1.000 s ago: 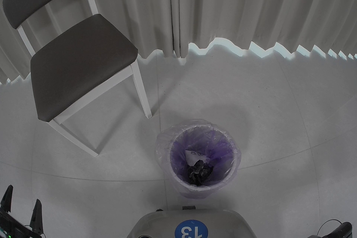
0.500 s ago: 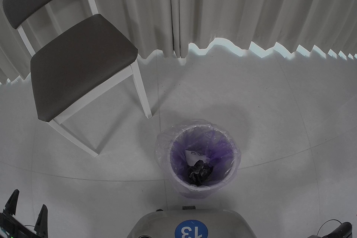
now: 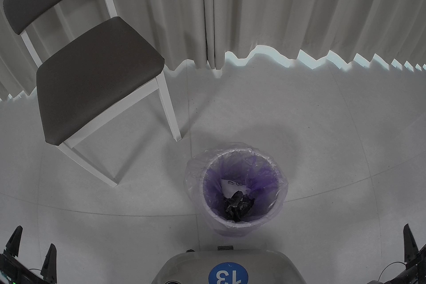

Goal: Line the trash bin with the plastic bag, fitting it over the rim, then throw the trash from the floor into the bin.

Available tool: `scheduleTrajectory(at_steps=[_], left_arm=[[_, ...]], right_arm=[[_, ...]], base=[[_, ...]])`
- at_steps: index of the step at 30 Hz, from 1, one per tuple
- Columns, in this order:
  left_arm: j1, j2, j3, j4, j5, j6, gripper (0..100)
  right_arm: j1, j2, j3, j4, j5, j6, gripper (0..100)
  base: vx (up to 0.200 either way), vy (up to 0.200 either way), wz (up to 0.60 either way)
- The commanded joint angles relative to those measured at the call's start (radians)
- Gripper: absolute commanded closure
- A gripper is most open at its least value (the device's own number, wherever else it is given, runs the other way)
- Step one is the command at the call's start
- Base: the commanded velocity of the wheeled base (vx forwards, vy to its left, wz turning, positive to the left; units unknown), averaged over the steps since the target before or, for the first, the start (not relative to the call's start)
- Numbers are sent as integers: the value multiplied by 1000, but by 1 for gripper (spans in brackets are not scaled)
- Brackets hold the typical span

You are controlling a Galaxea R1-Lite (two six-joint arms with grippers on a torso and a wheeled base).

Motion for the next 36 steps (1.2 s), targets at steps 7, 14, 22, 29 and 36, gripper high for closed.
scheduleTrajectory(at_steps=[7, 14, 22, 29, 36], left_arm=[[0, -16, 18, -3, -18, 19, 0], [0, -16, 18, -5, -40, 49, 0], [0, -16, 18, -5, -41, 49, 0], [0, -16, 18, -5, -40, 51, 0], [0, -16, 18, -5, -40, 49, 0]], right_arm=[[0, -11, 16, 47, 14, -16, 0], [0, -11, 17, 39, 57, -111, 0], [0, -10, 17, 39, 32, -13, 0], [0, -10, 17, 67, 43, 68, 0], [-4, -10, 16, 125, -78, -68, 0]], base=[[0, 0, 0], [0, 0, 0], [0, 0, 0], [0, 0, 0], [0, 0, 0]])
